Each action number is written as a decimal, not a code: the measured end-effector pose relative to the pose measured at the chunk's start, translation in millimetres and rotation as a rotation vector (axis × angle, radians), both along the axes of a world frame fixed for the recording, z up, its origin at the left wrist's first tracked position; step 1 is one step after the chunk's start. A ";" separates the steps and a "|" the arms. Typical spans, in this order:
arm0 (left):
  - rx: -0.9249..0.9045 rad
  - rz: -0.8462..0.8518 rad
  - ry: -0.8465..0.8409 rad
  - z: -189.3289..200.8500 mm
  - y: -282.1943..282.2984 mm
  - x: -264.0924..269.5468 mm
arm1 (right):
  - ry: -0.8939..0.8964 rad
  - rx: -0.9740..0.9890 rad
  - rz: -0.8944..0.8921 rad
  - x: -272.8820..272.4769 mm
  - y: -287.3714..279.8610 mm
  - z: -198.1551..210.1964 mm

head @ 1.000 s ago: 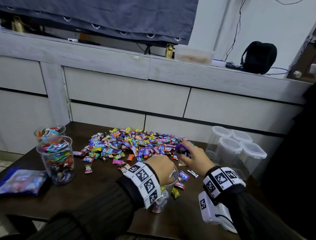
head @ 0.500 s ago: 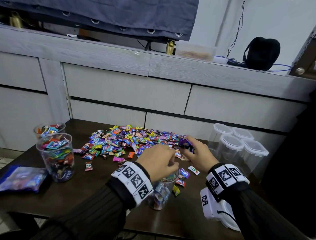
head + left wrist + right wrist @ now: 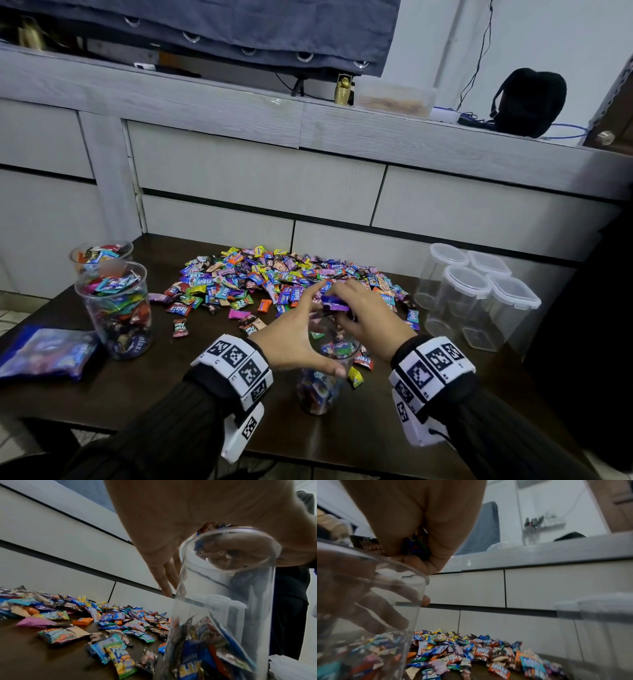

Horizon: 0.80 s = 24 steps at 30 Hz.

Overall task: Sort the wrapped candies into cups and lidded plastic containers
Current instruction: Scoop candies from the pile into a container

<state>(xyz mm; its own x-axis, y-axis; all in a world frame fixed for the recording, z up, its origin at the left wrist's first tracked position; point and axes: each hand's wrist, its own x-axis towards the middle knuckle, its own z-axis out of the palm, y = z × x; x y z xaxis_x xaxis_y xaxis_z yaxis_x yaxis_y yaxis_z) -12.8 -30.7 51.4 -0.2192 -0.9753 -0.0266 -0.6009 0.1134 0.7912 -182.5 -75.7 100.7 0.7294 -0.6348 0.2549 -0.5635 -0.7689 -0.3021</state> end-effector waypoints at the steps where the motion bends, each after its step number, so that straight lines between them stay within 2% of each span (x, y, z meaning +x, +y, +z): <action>1: -0.002 -0.003 0.004 0.1 -0.2 0.1 | 0.067 -0.002 0.025 1.7 0.7 2.4; 6: -0.027 -0.030 0.006 -0.1 -3.2 -1.3 | 0.442 -0.069 0.110 12.1 3.3 5.4; 9: -0.026 -0.016 0.008 -1.4 -4.5 -1.0 | 0.537 -0.163 0.132 17.0 1.7 3.6; 13: -0.051 -0.014 0.032 -5.0 -5.7 1.8 | 0.526 -0.191 0.141 16.0 0.0 3.9; 20: -0.078 0.019 0.102 -13.9 -4.7 1.0 | 0.368 -0.045 0.108 11.3 2.3 9.1; 24: -0.101 0.054 0.157 -21.3 -2.1 -0.3 | 0.399 -0.128 0.046 12.3 6.3 2.6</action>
<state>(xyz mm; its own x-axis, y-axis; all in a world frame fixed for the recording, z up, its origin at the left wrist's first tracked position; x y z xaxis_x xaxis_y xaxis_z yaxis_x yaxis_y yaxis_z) -13.1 -32.8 30.1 -0.1606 -0.9817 0.1024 -0.4779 0.1681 0.8622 -170.3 -69.4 103.3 0.8139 -0.5805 0.0213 -0.5809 -0.8133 0.0330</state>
